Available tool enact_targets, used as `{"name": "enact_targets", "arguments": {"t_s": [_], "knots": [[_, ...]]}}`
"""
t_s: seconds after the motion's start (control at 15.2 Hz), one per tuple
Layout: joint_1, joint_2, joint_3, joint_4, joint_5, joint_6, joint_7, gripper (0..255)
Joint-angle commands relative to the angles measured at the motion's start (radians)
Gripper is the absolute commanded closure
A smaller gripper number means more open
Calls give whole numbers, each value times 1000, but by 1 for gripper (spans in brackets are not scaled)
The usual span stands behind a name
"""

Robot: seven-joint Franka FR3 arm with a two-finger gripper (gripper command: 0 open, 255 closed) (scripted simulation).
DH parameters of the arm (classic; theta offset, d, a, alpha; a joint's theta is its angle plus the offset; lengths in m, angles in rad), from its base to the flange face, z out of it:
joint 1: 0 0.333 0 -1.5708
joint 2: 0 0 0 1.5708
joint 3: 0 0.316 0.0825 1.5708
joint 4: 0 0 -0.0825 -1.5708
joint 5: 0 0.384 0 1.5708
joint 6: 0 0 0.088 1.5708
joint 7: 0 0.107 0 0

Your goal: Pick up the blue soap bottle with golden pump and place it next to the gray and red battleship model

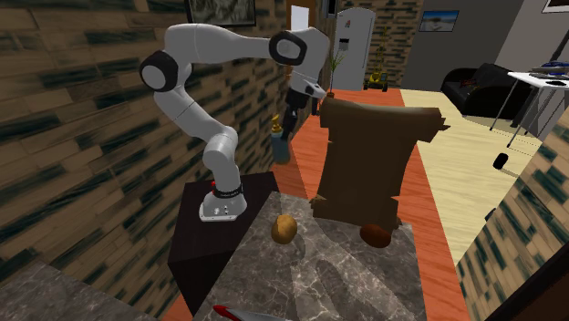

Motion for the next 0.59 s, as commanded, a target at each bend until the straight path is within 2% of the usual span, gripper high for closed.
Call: {"name": "enact_targets", "arguments": {"t_s": [0.0,0.2,0.53], "knots": [[0,6,2,32,0,-26,-3,255],[0,13,4,67,1,-54,-7,255],[-36,-54,-91,28,-101,-60,-125,255]]}}
